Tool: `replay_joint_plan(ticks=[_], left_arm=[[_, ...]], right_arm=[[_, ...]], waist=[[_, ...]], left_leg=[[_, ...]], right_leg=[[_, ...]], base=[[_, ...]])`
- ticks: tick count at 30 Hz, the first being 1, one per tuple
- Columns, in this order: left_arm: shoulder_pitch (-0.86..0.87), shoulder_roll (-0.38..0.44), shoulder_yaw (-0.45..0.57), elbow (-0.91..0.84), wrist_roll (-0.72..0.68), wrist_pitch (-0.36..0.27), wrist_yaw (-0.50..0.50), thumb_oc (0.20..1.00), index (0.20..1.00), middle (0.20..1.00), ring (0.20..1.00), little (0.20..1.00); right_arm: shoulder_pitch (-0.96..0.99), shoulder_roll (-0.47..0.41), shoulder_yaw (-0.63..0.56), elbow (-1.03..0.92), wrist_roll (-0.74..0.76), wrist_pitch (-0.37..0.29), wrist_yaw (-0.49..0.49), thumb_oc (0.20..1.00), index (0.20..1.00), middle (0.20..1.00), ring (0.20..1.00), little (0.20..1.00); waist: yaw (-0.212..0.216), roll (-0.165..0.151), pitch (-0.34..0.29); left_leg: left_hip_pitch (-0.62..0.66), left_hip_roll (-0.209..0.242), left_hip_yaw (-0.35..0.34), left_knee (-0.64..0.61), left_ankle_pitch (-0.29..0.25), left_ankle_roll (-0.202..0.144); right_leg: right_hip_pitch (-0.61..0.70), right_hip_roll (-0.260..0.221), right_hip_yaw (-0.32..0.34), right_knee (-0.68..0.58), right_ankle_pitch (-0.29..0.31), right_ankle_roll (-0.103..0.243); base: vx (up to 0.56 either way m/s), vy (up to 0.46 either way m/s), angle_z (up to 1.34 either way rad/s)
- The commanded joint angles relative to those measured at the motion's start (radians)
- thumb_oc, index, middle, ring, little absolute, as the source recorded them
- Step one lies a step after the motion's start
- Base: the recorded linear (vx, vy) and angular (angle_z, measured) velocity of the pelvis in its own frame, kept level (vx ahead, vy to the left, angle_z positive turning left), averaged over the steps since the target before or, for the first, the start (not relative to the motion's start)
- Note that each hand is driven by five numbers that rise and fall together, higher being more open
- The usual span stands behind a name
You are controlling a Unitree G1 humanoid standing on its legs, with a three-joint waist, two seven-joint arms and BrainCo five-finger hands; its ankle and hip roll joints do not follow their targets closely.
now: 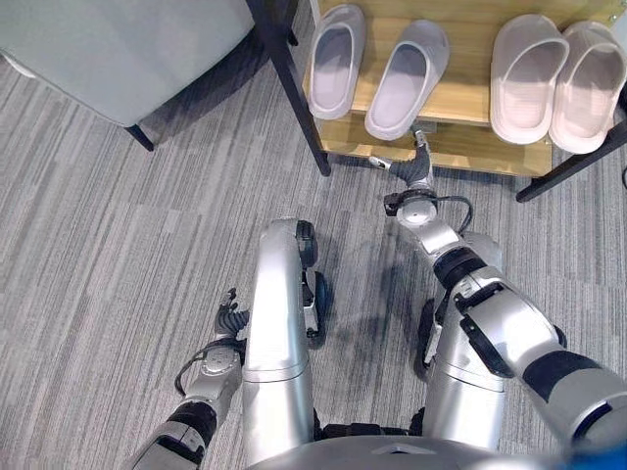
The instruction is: Arrange the slippers neatly on the shoe rack.
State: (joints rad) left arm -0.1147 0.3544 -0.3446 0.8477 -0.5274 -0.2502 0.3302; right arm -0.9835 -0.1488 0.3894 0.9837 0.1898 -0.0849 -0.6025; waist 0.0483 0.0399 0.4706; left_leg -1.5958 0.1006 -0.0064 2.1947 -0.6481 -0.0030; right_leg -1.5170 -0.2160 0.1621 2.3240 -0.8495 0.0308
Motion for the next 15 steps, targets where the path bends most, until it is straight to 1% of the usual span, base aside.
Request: replay_joint_plan(ticks=[1, 2, 3, 6, 8, 12, 15], left_arm=[[0.035, 0.029, -0.015, -0.05, 0.024, -0.04, 0.027, 1.0, 1.0, 1.0, 1.0, 1.0], [0.039, 0.03, -0.012, -0.05, 0.028, -0.042, 0.026, 1.0, 1.0, 1.0, 1.0, 1.0], [0.051, 0.028, -0.013, -0.057, 0.041, -0.043, 0.024, 1.0, 1.0, 1.0, 1.0, 1.0], [0.067, 0.029, -0.011, -0.054, 0.067, -0.045, 0.023, 1.0, 1.0, 1.0, 1.0, 1.0], [0.066, 0.027, -0.014, -0.053, 0.071, -0.046, 0.023, 1.0, 1.0, 1.0, 1.0, 1.0], [0.062, 0.031, -0.029, -0.046, 0.085, -0.049, 0.016, 1.0, 1.0, 1.0, 1.0, 1.0], [0.081, 0.052, -0.031, -0.062, 0.078, -0.054, 0.011, 1.0, 1.0, 1.0, 1.0, 1.0]], right_arm=[[-0.124, -0.057, 0.028, -0.056, -0.124, -0.033, -0.065, 1.0, 1.0, 1.0, 1.0, 1.0], [-0.123, -0.067, 0.029, -0.082, -0.156, -0.028, -0.077, 1.0, 1.0, 1.0, 1.0, 1.0], [-0.111, -0.093, 0.02, -0.143, -0.229, -0.019, -0.107, 1.0, 1.0, 1.0, 1.0, 1.0], [-0.084, -0.125, -0.019, -0.223, -0.29, -0.016, -0.141, 1.0, 1.0, 1.0, 1.0, 1.0], [-0.07, -0.133, -0.04, -0.247, -0.301, -0.016, -0.154, 1.0, 1.0, 1.0, 1.0, 1.0], [-0.095, -0.151, -0.07, -0.187, -0.242, -0.024, -0.147, 1.0, 1.0, 1.0, 1.0, 1.0], [-0.151, -0.18, -0.076, -0.103, -0.153, -0.044, -0.14, 1.0, 1.0, 1.0, 1.0, 1.0]], waist=[[0.037, 0.024, -0.03], [0.037, 0.025, -0.028], [0.037, 0.027, -0.024], [0.036, 0.025, -0.019], [0.035, 0.024, -0.018], [0.035, 0.022, -0.012], [0.044, 0.025, 0.005]], left_leg=[[0.026, -0.039, -0.074, 0.049, -0.111, 0.022], [0.026, -0.04, -0.075, 0.049, -0.111, 0.022], [0.026, -0.042, -0.073, 0.05, -0.113, 0.024], [0.026, -0.044, -0.075, 0.056, -0.115, 0.025], [0.026, -0.043, -0.073, 0.06, -0.115, 0.024], [0.026, -0.044, -0.072, 0.066, -0.114, 0.021], [0.026, -0.045, -0.07, 0.07, -0.113, 0.02]], right_leg=[[0.014, -0.004, 0.132, 0.011, 0.204, -0.046], [0.013, -0.004, 0.133, 0.01, 0.206, -0.045], [0.015, -0.005, 0.135, 0.008, 0.207, -0.044], [0.015, -0.006, 0.135, 0.015, 0.205, -0.041], [0.014, -0.004, 0.132, 0.019, 0.204, -0.042], [0.014, -0.003, 0.137, 0.025, 0.208, -0.04], [0.011, -0.007, 0.143, 0.028, 0.212, -0.04]], base=[[0.02, 0.007, 0.03], [0.02, 0.015, 0.05], [0.01, 0.011, 0.05], [0.0, 0.0, 0.0], [0.0, 0.0, 0.0], [0.0, 0.0, 0.0], [0.0, 0.002, 0.01]])
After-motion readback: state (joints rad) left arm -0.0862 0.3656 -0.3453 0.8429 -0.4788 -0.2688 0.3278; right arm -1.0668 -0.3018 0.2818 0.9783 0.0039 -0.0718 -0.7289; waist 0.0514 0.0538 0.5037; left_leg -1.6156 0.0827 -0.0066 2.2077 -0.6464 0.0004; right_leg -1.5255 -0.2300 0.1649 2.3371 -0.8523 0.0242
